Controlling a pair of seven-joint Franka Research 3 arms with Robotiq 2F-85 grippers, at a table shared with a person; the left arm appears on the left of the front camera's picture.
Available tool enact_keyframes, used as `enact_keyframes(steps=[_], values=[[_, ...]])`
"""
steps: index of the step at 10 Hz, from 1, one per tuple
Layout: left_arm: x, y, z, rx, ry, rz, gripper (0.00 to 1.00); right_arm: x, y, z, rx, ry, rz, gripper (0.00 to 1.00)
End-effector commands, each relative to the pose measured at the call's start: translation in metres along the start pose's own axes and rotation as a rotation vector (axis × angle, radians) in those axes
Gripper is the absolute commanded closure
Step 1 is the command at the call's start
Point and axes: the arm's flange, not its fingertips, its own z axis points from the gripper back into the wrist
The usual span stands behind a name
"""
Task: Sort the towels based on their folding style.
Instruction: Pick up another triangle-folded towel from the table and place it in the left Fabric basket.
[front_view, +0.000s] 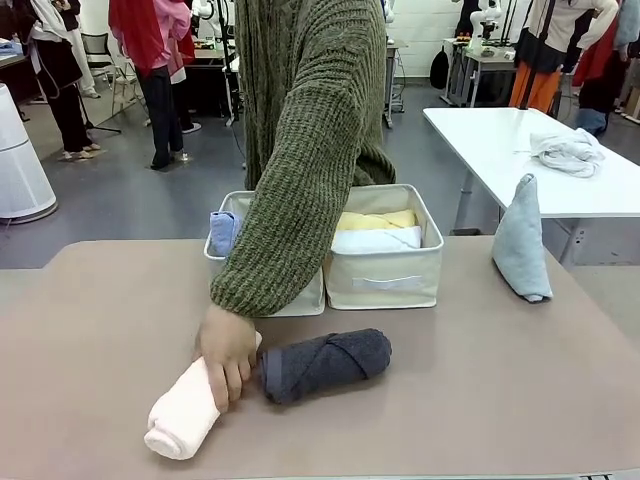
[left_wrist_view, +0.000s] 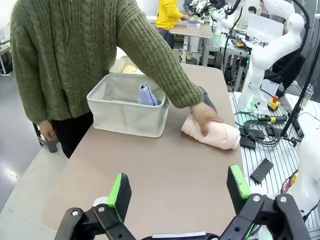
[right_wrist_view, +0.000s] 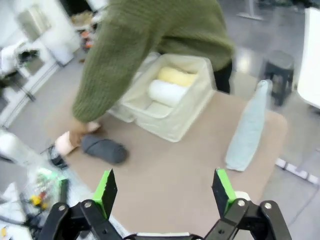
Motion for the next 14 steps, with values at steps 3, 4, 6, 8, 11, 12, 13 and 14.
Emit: enact_keyframes(steps=[3, 4, 6, 8, 11, 12, 13, 14], values=[[0.000, -0.001, 0.000, 0.007, -0.015, -0.005, 0.00, 0.115, -0.046, -0.110, -0.201, 0.335, -0.249, 0.00], [0.000, -0.001, 0.000, 0.007, -0.015, -0.005, 0.00, 0.132, -0.059, -0.138, -0.255, 0.374, -0.271, 0.00], [0.000, -0.001, 0.000, 0.007, -0.015, -0.005, 0.00, 0.142, -0.082, -0.183, -0.326, 0.445, -0.320, 0.00], [0.000, -0.001, 0.000, 0.007, -0.015, -0.005, 0.00, 0.149, -0.093, -0.201, -0.325, 0.489, -0.365, 0.00], [0.000, -0.001, 0.000, 0.007, -0.015, -0.005, 0.00, 0.136, -0.099, -0.207, -0.317, 0.456, -0.333, 0.00], [0.000, -0.001, 0.000, 0.007, -0.015, -0.005, 0.00, 0.136, -0.099, -0.207, -0.317, 0.456, -0.333, 0.00], [0.000, -0.001, 0.000, 0.007, -0.015, -0.005, 0.00, 0.136, -0.099, -0.207, -0.317, 0.456, -0.333, 0.00], [0.000, -0.001, 0.000, 0.007, -0.015, -0.005, 0.00, 0.136, -0.099, -0.207, -0.317, 0.456, -0.333, 0.00]])
